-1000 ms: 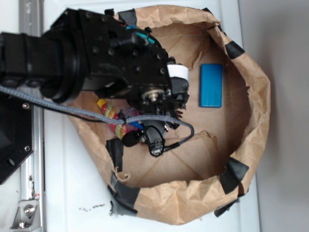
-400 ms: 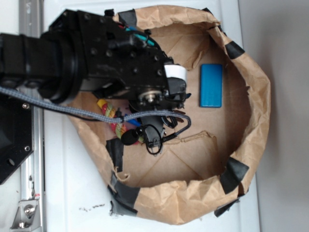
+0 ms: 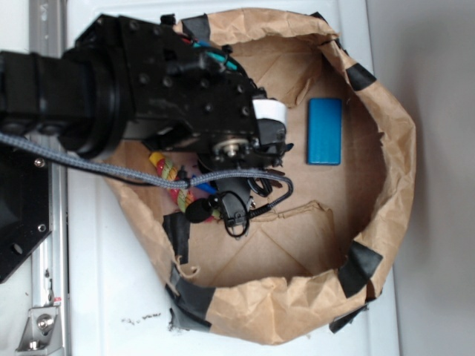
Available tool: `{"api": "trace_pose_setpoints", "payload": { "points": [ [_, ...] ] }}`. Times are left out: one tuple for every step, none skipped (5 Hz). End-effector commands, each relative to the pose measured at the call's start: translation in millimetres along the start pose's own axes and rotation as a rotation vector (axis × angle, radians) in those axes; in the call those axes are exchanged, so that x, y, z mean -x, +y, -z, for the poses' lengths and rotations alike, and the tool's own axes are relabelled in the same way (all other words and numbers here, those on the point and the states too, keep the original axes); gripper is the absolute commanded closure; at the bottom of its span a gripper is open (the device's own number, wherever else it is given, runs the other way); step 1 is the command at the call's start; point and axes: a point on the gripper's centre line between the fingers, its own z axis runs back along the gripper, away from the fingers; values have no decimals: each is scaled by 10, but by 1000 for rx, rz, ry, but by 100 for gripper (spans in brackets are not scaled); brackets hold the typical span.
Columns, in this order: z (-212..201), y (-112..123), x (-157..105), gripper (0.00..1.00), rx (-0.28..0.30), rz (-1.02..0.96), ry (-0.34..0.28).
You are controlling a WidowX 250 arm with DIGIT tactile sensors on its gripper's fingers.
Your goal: Grab the silver keys.
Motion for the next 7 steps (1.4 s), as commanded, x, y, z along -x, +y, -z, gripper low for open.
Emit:
{"api": "trace_pose_setpoints", "payload": {
  "points": [
    [-717,-176,-75,100,118,-106,204],
    [-1234,-98,-69,100,290,-107,225],
    [-1646,-70,102,100,388,37,95],
    [-1426,-106,139,100,283,38,1],
    [-1307,-167,172,100,250,83,-68],
    [-1187,-204,54,100,162,12,-36],
    [-1180,-237,-17,100,153,-21,-88]
  ]
}}
